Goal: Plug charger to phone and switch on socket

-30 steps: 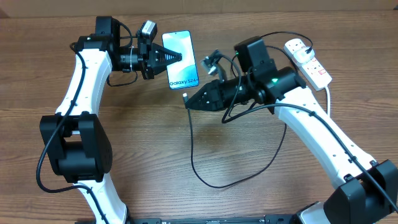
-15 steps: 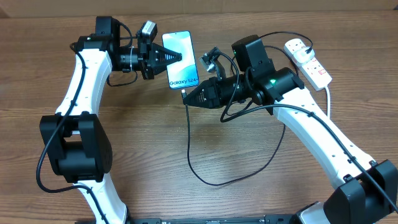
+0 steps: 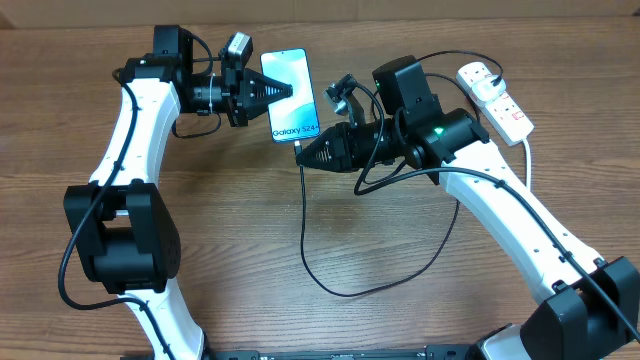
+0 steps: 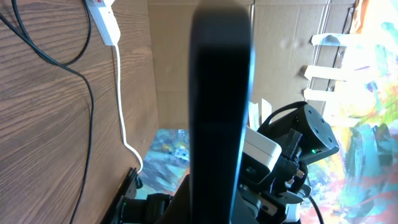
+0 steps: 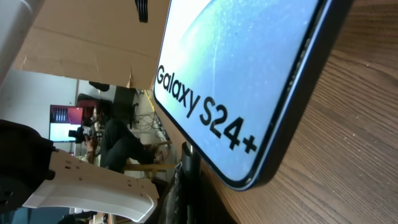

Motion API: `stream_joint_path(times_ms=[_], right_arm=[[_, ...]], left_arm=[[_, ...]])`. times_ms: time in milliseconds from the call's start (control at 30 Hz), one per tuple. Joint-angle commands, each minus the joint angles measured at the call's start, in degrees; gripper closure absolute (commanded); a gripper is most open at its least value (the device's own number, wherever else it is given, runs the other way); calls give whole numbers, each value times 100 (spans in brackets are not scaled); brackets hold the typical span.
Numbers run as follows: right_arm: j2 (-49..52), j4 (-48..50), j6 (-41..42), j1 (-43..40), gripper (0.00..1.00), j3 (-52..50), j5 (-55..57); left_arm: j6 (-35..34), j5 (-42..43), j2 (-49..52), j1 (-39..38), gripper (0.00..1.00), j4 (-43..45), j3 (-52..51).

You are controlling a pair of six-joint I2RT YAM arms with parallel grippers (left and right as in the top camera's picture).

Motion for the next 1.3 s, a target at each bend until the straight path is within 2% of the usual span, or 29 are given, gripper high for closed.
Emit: stream_joint_path(times_ms=[0, 400, 1267], right_arm=[[-15, 61, 33, -31, 96, -31, 13], [-15, 142, 31, -197, 96, -31, -527], [2, 83, 289, -136, 96, -31, -219]], left_arm=[[-11, 361, 20, 0, 96, 26, 17], [-11, 358, 20, -2, 96, 72, 17], [-164, 361, 20, -2, 96, 66, 17]])
